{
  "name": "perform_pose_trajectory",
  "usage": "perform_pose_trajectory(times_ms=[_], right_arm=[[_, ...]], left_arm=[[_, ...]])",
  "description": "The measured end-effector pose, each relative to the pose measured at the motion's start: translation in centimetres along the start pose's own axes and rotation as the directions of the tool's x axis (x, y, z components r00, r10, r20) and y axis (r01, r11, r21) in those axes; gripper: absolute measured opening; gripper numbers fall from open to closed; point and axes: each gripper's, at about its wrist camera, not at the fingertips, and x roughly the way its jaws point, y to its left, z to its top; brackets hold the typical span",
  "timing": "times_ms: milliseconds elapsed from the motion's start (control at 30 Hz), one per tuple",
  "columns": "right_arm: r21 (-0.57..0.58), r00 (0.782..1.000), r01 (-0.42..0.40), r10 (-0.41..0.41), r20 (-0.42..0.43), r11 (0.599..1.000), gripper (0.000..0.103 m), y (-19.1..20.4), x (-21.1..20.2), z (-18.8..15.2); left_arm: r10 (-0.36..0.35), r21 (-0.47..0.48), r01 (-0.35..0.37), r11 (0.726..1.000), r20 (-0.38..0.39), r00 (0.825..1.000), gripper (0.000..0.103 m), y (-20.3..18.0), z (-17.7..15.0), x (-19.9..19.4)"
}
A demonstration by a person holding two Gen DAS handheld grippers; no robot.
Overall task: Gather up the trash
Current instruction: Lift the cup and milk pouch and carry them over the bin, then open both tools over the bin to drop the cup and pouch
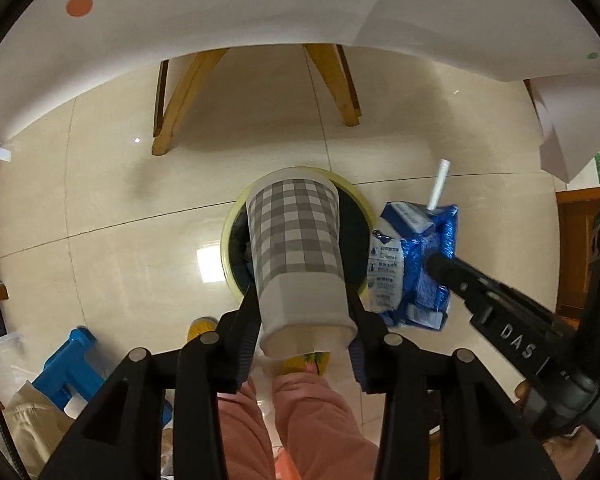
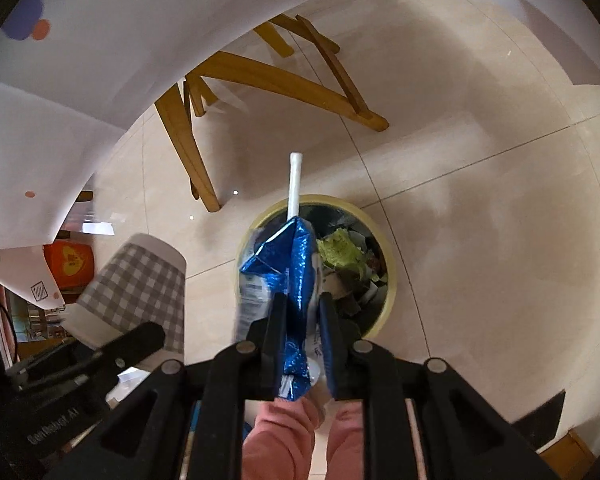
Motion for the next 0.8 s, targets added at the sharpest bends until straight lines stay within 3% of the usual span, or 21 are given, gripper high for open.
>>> perform_pose_trajectory(times_ms=[133, 267, 467, 800], right_arm=[[-0.025, 0.999, -0.024, 0.024, 0.021, 0.999, 0.018, 0.4, 0.2, 0.6], [-0.078, 0.999, -0.011, 0.013, 0.03, 0.997, 0.024, 1.2, -0.1, 1.1], [-0.107, 0.999, 0.006, -0.002, 0.04, 0.994, 0.029, 1.2, 0.2, 1.5], [-0.121, 0.999, 0.012, -0.008, 0.037, 0.993, 0.035, 1.7, -0.7, 1.7]], left_arm=[[0.01, -0.009, -0.01, 1.0, 0.006, 1.0, 0.045, 0.1, 0.1, 0.2], [0.016, -0.016, -0.015, 1.0, 0.014, 1.0, 0.074, 0.3, 0.5, -0.2], [0.035, -0.053, -0.034, 0.998, 0.03, 0.999, 0.089, 1.1, 0.7, -0.5], [0.072, -0.107, -0.062, 0.992, 0.093, 0.993, 0.09, 2.1, 0.3, -3.6]])
